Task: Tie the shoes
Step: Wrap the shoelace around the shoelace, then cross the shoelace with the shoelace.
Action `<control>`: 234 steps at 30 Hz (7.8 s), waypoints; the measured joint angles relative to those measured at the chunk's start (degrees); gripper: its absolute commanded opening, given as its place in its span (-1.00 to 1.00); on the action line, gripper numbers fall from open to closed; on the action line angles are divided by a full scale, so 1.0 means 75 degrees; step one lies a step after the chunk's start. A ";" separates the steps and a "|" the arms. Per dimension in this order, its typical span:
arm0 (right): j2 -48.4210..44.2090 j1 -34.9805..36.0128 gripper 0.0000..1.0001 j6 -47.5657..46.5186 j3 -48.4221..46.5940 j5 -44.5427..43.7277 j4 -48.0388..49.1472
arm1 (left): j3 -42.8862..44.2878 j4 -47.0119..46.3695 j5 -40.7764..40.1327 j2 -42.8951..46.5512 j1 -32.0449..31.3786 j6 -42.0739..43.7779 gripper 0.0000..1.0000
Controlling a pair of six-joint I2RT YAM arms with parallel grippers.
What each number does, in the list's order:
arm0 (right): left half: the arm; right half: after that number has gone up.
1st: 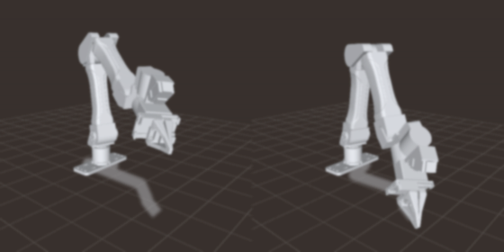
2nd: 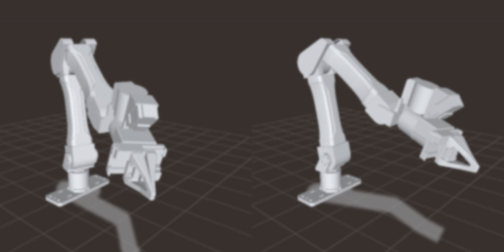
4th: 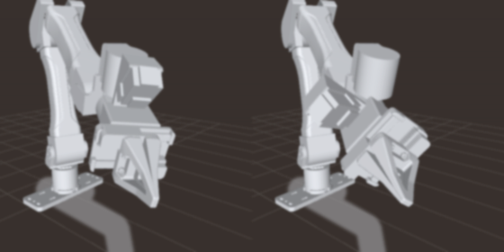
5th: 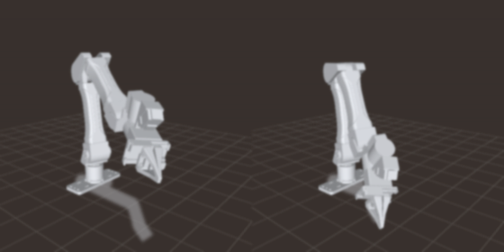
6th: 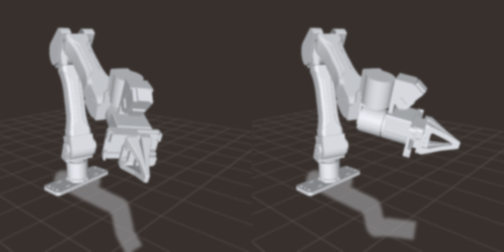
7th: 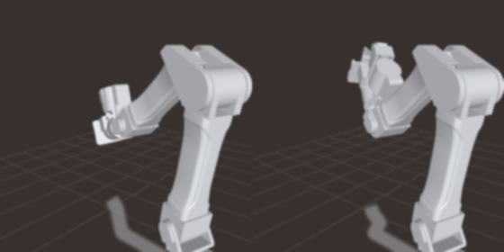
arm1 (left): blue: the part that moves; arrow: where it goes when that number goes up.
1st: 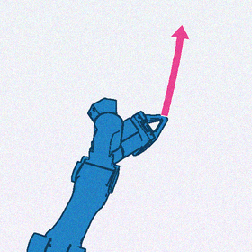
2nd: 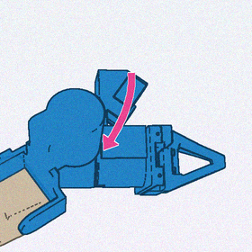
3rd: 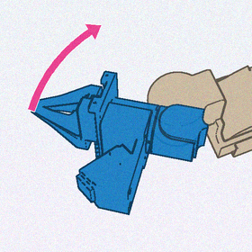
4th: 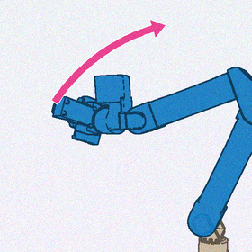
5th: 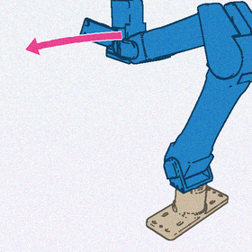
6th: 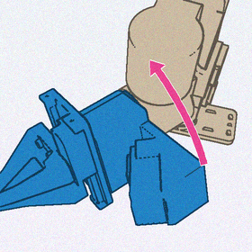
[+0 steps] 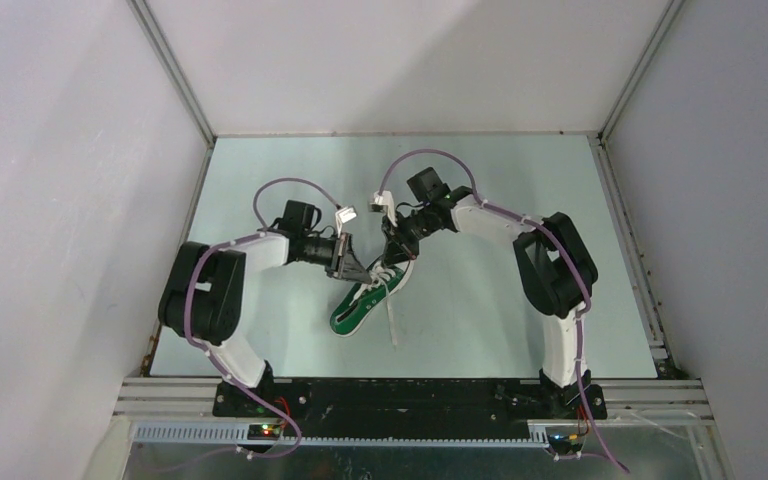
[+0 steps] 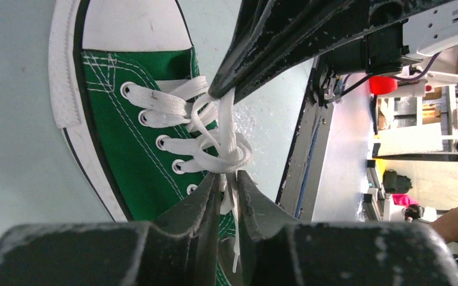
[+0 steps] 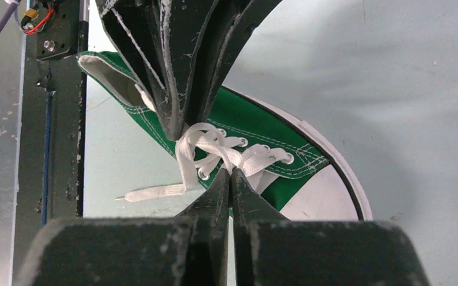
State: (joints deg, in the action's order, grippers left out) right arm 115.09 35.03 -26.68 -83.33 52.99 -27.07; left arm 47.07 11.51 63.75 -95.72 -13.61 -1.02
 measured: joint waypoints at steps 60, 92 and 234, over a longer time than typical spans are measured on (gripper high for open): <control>-0.0562 0.0277 -1.00 0.0501 0.0192 -0.0519 0.0146 | -0.0003 0.1081 -0.4234 0.3928 0.1259 -0.1792 0.35; -0.0577 0.0233 -1.00 0.0793 0.0207 -0.0507 0.0268 | 0.1635 0.2827 -0.1810 0.0210 -0.0615 0.1169 0.07; 0.0930 0.0344 -1.00 0.4529 0.0749 0.2040 0.2993 | -0.1288 -0.1005 -0.3010 0.2512 -0.0796 0.0239 -0.87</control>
State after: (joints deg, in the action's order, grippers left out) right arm 122.06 37.60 7.29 -77.71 68.29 -4.62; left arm 37.41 3.97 41.17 -76.88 -19.57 0.78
